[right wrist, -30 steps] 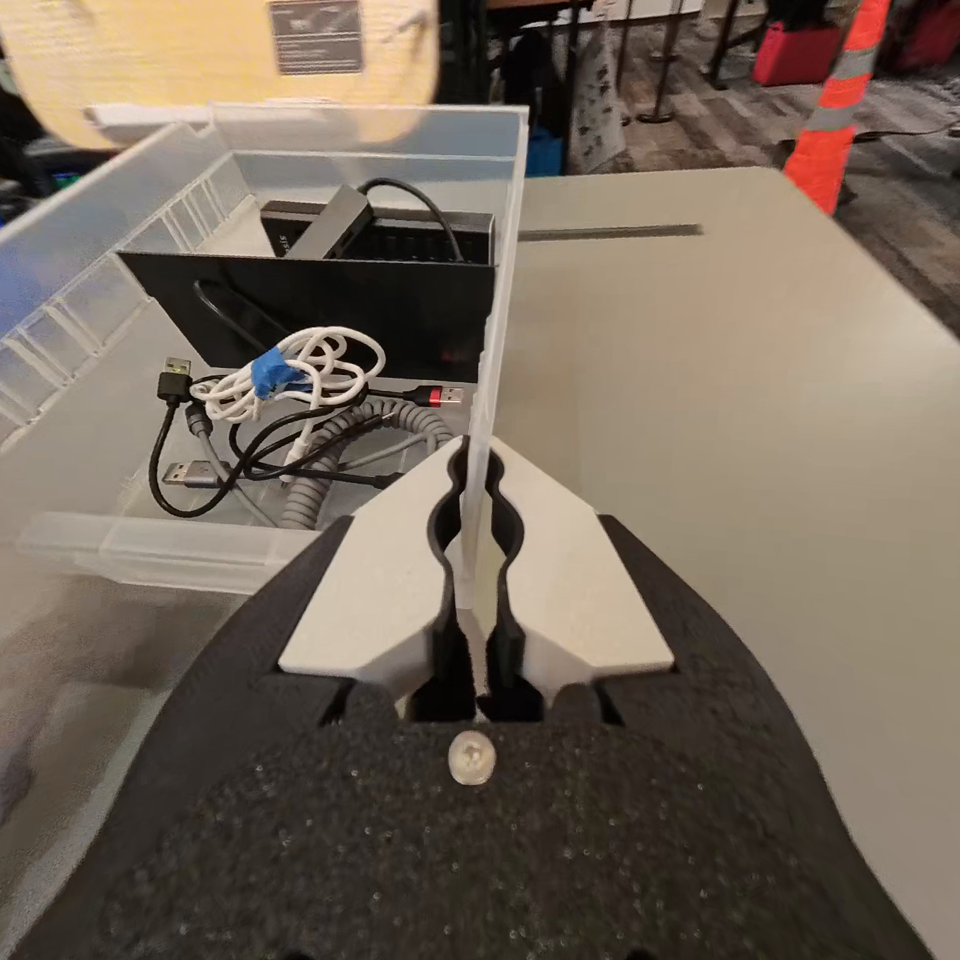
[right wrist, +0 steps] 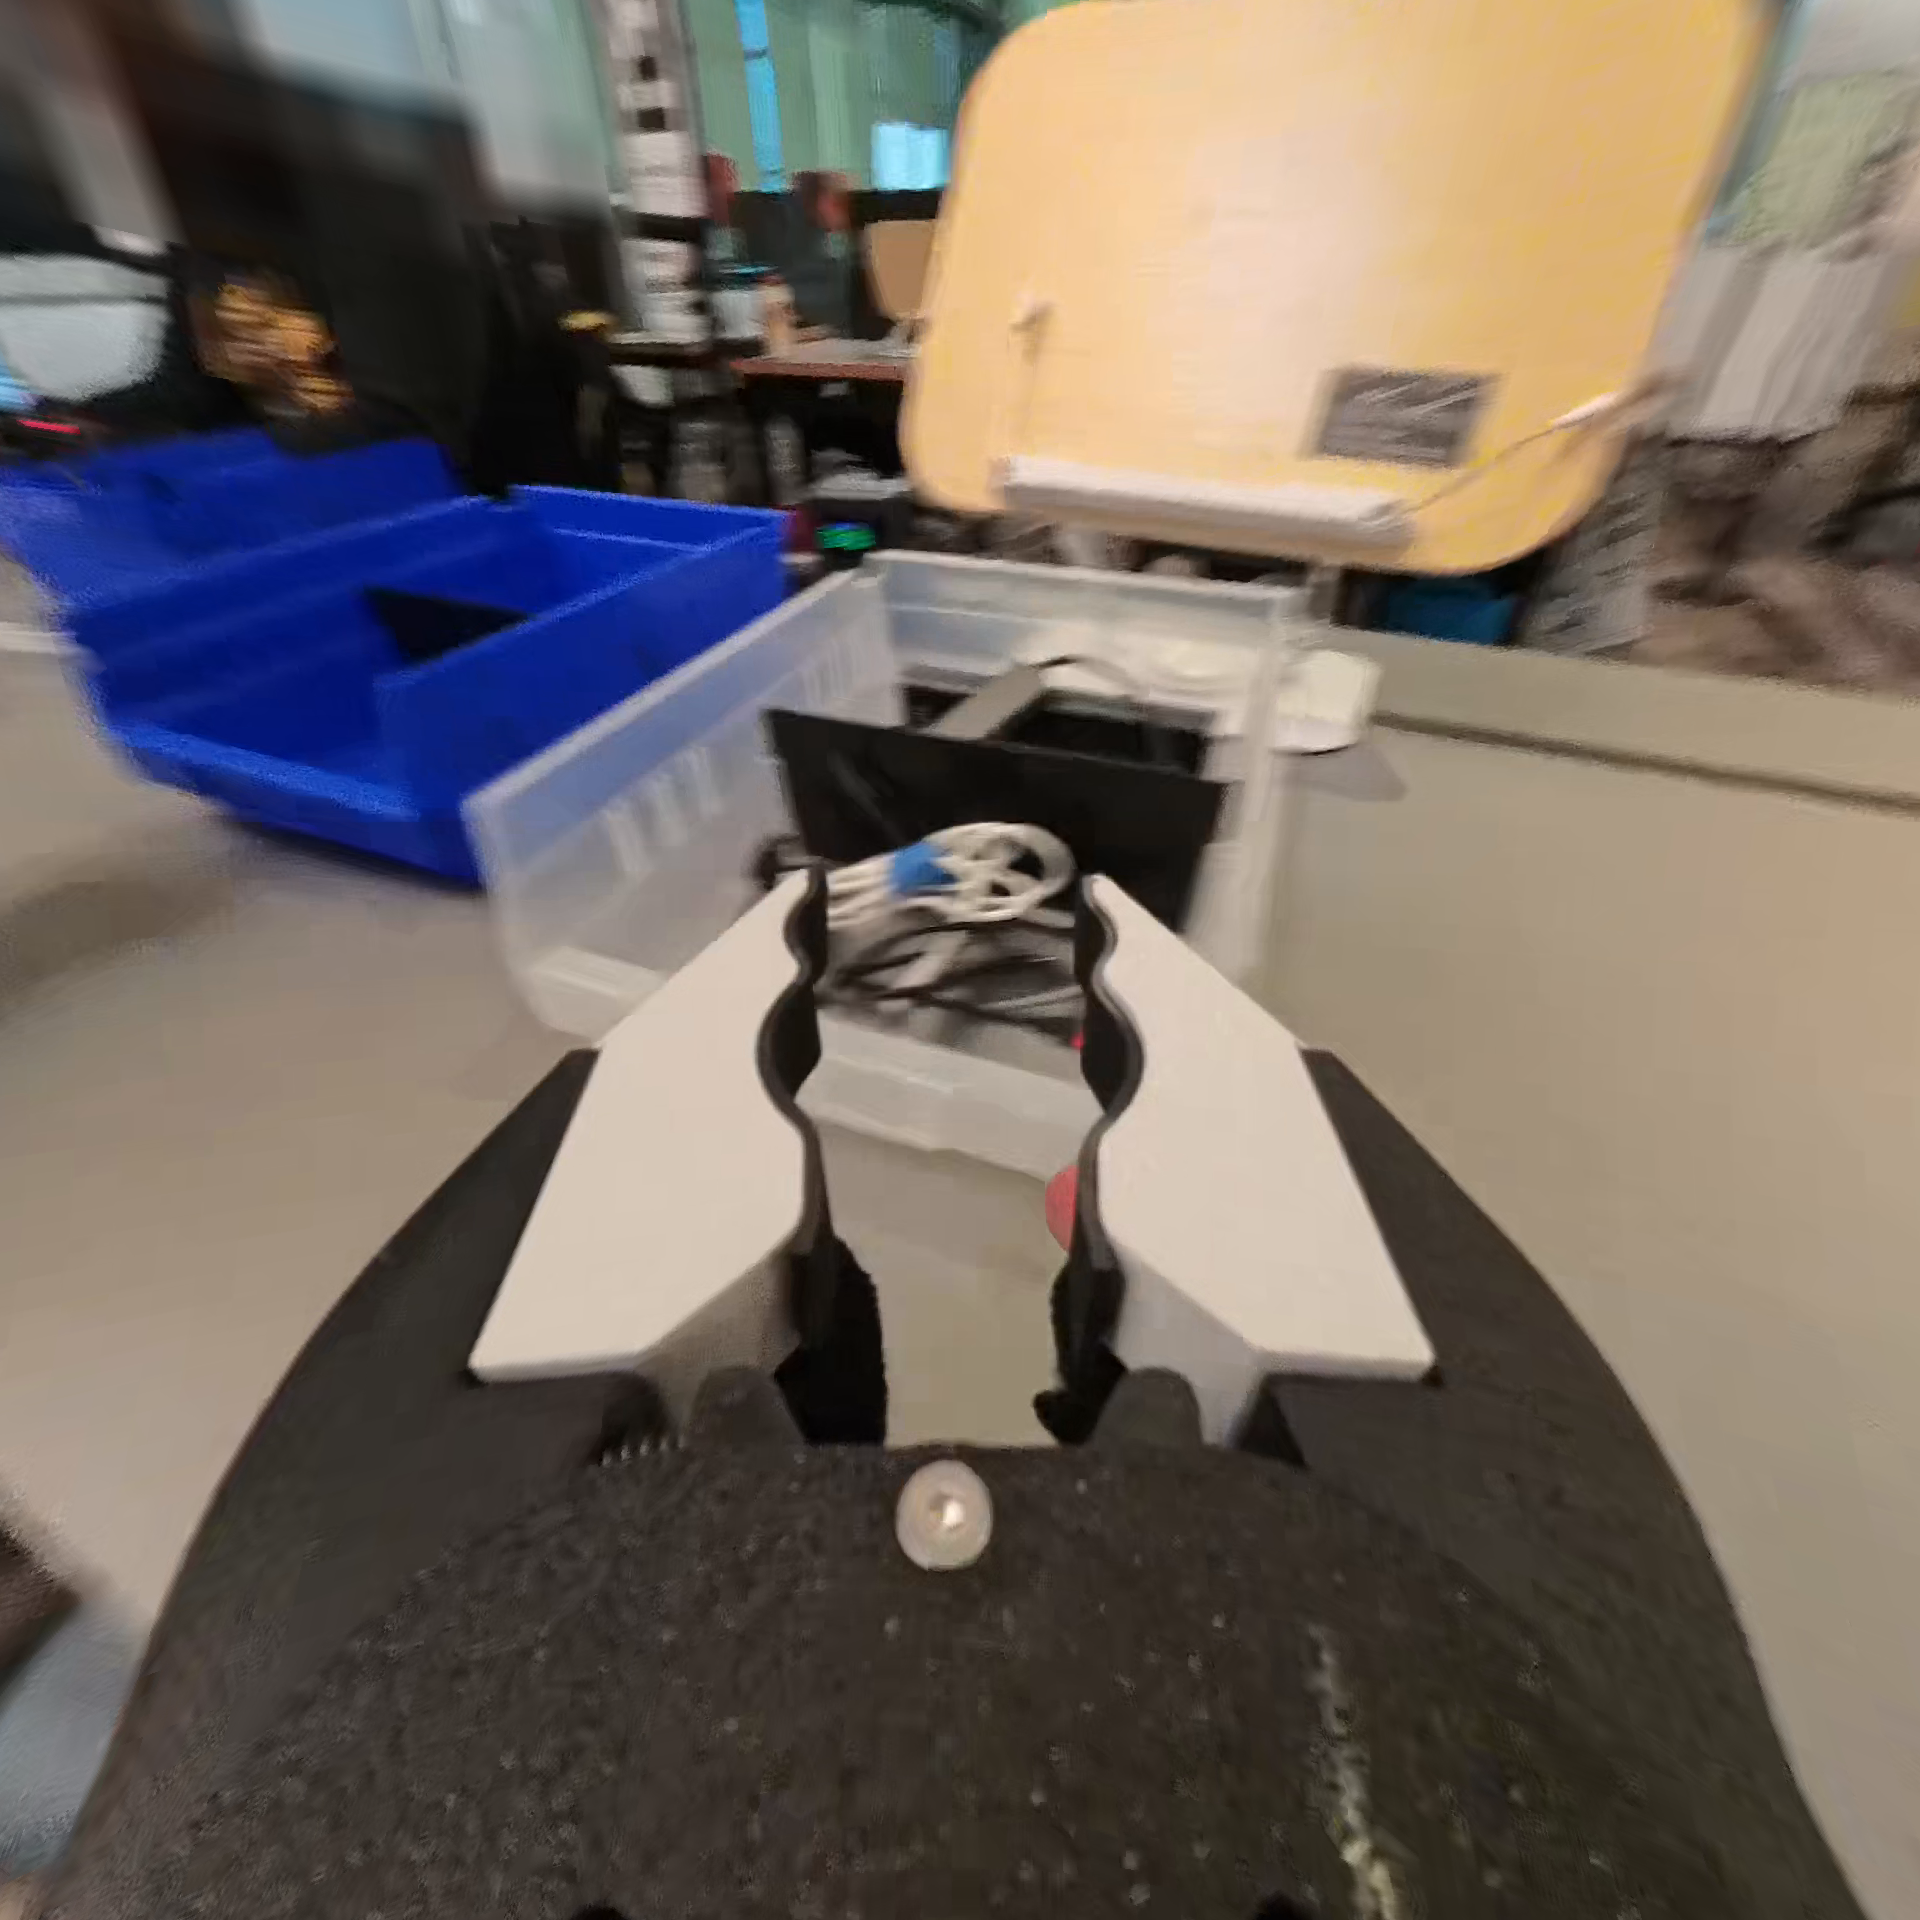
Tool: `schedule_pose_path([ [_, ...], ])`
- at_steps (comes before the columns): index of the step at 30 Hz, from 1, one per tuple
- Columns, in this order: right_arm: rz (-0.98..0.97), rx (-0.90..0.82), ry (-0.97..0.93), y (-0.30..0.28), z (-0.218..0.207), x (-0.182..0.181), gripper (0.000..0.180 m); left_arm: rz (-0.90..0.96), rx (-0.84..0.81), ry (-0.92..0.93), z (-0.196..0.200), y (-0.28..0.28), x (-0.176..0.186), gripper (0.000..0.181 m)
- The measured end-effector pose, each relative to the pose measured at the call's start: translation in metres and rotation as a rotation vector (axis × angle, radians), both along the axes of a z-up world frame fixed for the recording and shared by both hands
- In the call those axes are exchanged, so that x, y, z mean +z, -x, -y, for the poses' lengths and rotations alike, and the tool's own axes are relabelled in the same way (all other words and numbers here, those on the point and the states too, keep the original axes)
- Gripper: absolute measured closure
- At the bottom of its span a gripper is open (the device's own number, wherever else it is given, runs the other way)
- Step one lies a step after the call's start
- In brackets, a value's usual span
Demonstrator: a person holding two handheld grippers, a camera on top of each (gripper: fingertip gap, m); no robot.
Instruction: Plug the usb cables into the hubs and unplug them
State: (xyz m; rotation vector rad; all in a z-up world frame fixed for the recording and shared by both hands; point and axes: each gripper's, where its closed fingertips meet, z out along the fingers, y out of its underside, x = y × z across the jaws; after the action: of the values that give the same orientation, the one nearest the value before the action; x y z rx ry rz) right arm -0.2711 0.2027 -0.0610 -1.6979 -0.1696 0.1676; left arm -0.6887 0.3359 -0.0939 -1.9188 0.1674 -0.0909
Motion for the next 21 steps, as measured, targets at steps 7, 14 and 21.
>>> schedule_pose_path([
  [7,-0.010,0.438,0.153,0.150,0.042,-0.047,0.136,0.063,-0.046,0.048,-0.045,0.015,-0.033,0.172],
  [14,0.107,0.450,0.160,0.212,0.014,-0.052,0.134,0.098,-0.050,0.048,0.006,-0.001,-0.033,0.177],
  [21,0.200,0.157,0.173,0.220,-0.054,-0.063,0.141,-0.017,0.005,0.022,0.087,-0.005,-0.033,0.176],
])
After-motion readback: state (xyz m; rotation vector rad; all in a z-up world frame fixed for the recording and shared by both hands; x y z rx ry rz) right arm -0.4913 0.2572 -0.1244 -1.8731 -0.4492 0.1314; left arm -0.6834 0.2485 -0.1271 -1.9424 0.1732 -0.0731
